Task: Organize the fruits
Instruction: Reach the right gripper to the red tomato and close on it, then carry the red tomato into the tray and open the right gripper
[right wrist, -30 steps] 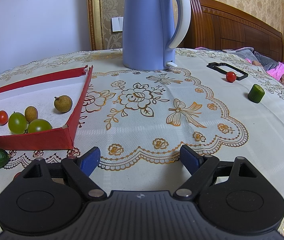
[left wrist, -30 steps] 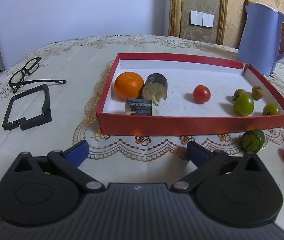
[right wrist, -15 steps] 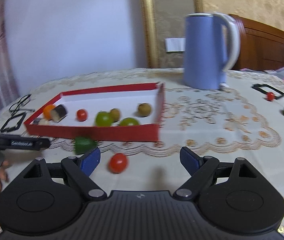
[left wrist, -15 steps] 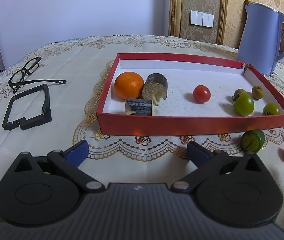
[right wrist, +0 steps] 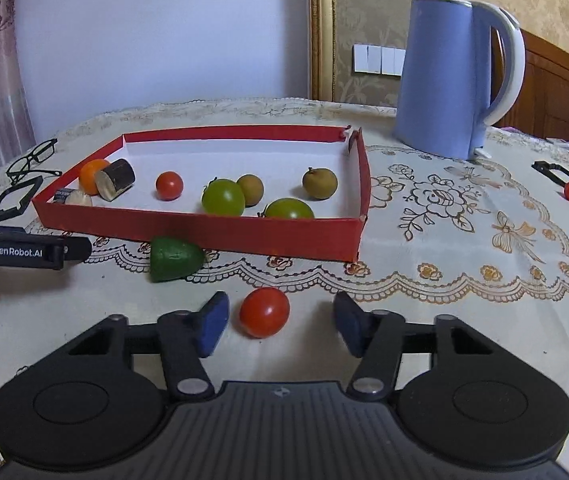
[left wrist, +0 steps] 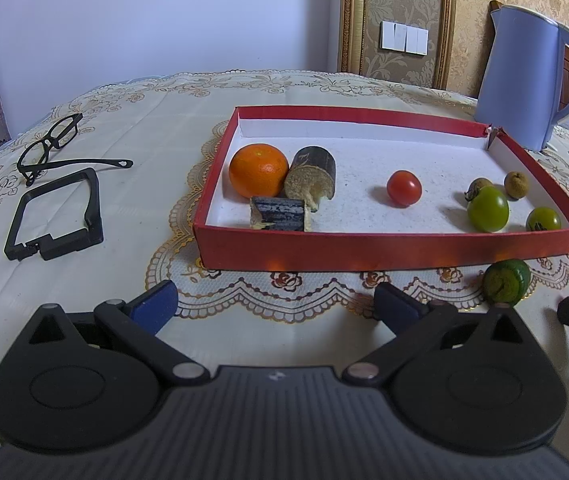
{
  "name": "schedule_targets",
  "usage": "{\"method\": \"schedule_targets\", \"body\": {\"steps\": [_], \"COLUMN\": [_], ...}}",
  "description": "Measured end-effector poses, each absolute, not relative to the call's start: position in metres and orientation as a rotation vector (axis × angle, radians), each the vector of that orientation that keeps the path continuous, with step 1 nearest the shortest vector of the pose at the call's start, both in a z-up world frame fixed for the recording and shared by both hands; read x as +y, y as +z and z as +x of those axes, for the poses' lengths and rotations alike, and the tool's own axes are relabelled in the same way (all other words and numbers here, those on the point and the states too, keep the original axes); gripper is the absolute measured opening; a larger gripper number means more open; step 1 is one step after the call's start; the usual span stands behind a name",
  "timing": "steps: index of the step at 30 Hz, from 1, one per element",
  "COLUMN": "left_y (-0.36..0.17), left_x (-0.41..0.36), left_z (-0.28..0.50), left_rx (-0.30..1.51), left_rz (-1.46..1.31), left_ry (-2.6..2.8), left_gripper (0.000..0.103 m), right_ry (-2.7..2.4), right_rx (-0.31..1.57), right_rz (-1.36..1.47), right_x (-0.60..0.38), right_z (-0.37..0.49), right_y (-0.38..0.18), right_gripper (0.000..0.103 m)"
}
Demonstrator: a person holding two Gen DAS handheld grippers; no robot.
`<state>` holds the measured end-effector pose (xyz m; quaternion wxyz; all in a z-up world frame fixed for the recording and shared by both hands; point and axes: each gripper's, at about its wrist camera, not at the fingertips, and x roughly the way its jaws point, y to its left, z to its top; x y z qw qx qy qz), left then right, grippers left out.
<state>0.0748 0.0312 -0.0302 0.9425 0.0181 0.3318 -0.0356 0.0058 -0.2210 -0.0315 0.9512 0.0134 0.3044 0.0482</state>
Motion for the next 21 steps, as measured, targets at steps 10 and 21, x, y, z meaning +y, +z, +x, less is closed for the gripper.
{"method": "schedule_targets", "body": {"steps": [10,21], "left_y": [-0.0300,-0.0300], "left_x": [0.0315,0.0312], "left_z": [0.0748,0.0751], "left_rx": [0.677,0.676], "left_rz": [0.036,0.036], "left_ry": [-0.073,-0.073], "left_gripper": [0.103,0.103], "right_ry": [0.104,0.117], "right_rx": [0.617,0.598], "right_rz": [0.004,0.042], "right_x": [-0.2176,-0.2255], "right_z": [0.0058,0.0003], "right_y": [-0.0311,-0.0292], "right_gripper": [0.040,0.025]}}
